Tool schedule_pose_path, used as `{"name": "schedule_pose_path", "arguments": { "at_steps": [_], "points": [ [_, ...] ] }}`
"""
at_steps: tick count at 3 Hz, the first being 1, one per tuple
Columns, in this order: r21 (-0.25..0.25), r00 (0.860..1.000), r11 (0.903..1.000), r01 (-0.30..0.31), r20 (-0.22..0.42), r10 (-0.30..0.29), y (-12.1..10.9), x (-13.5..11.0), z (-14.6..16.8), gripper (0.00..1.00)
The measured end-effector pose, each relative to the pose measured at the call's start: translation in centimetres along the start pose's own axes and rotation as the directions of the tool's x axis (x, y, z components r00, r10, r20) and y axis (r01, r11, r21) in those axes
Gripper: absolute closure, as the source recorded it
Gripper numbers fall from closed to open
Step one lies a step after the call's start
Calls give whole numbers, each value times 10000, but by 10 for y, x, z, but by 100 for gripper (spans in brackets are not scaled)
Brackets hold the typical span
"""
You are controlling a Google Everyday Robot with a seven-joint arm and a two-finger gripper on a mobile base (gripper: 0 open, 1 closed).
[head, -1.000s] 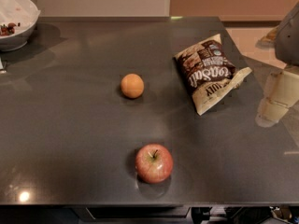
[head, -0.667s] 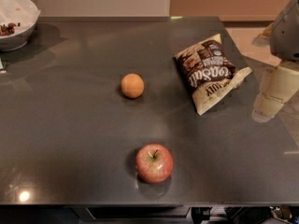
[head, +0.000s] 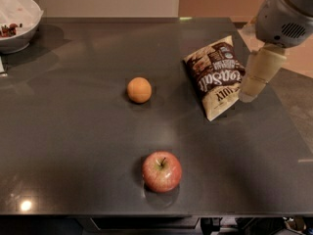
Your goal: Move orange near brown chip bag
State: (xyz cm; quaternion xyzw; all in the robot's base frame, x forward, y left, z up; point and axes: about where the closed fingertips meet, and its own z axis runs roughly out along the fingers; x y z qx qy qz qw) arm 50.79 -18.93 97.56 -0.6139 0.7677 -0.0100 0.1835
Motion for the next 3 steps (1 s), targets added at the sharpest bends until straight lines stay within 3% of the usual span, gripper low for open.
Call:
{"name": "schedule_pose_path", "arguments": {
  "at_steps": [1,3],
  "points": [
    [-57,9956,9996,286,899,-279,-29,-38,27,0],
    [-623,9735,9951,766,2205,-611,-48,-119,98,0]
  ]
}}
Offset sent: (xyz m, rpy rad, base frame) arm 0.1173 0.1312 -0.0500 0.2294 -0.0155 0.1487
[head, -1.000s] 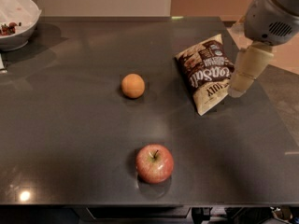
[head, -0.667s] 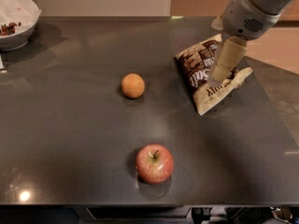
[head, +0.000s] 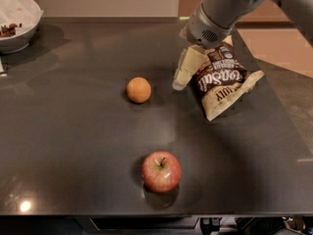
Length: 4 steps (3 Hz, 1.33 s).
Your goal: Move orange near brown chip bag
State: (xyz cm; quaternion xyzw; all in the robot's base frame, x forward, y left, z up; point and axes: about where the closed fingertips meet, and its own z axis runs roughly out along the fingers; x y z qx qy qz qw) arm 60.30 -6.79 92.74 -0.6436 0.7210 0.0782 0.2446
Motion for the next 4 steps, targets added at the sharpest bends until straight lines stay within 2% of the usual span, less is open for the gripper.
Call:
{"name": "schedule_pose_path", "arguments": {
  "at_steps": [1,2,4],
  "points": [
    [-510,9985,9979,400,387,-381,7,-28,35,0],
    [-1122,9948,9896,900,570,-840,19,-50,65,0],
    [-1919,9911,9729,1291,554,-1206,28,-64,104,0]
  ]
}}
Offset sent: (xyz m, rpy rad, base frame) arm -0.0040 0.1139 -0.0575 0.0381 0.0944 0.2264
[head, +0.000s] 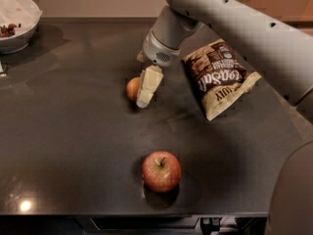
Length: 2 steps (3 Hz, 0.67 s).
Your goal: Move orange near brown chip bag
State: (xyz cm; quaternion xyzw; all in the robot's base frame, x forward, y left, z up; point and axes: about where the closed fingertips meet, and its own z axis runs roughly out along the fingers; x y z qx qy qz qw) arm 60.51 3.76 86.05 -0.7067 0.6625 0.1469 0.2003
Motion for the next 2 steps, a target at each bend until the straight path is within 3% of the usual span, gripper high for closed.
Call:
{"name": "schedule_pose_path", "arguments": {
  "at_steps": [1,2],
  "points": [
    [-213,10000,9998,41,-72,-42,1,1,8,10],
    [-333,9998,9994,49,-209,-56,2,3,10,29]
  ]
}}
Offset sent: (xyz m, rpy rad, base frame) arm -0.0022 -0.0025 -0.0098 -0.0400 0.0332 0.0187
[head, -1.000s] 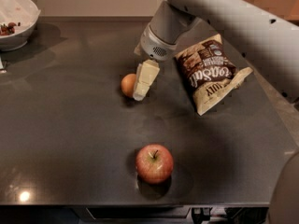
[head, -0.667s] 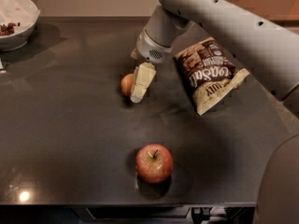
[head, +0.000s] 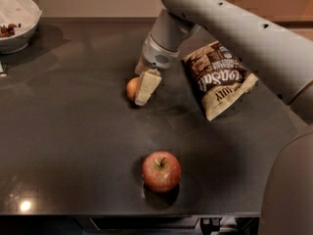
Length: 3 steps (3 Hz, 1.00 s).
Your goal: Move orange near brown chip bag
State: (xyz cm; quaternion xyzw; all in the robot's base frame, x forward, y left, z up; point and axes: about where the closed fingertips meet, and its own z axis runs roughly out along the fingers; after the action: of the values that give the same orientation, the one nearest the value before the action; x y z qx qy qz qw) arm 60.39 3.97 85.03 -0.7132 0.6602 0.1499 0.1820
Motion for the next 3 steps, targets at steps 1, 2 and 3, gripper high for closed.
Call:
{"name": "schedule_pose_path", "arguments": {
  "at_steps": [1,2,3],
  "points": [
    [40,9998,9998,196,-102,-196,2,-2,-10,52],
    [146,9986,9990,416,-323,-412,4,-3,-25,75],
    [357,9967,9988,322,-755,-295,-1,10,-41,97]
  ]
}}
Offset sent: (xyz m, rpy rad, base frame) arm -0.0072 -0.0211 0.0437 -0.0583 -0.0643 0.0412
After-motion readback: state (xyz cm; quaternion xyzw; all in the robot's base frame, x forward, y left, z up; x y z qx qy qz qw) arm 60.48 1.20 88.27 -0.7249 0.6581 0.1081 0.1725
